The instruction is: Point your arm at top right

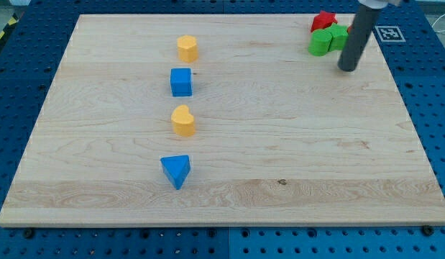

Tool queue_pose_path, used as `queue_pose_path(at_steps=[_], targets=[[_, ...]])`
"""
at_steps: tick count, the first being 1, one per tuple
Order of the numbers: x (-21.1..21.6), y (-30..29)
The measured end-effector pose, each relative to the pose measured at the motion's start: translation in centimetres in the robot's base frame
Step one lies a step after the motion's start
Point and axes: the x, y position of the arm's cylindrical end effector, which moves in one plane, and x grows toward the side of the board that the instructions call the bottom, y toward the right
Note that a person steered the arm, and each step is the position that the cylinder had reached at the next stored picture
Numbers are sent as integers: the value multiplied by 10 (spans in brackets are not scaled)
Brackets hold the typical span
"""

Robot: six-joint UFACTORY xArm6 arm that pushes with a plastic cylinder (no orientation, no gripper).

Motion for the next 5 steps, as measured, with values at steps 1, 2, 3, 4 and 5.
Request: queue_pose_path(at_steps=[1,2,3,4,5], targets=[[-9,45],[-17,88],[-26,111],[-46,111],[-98,90]])
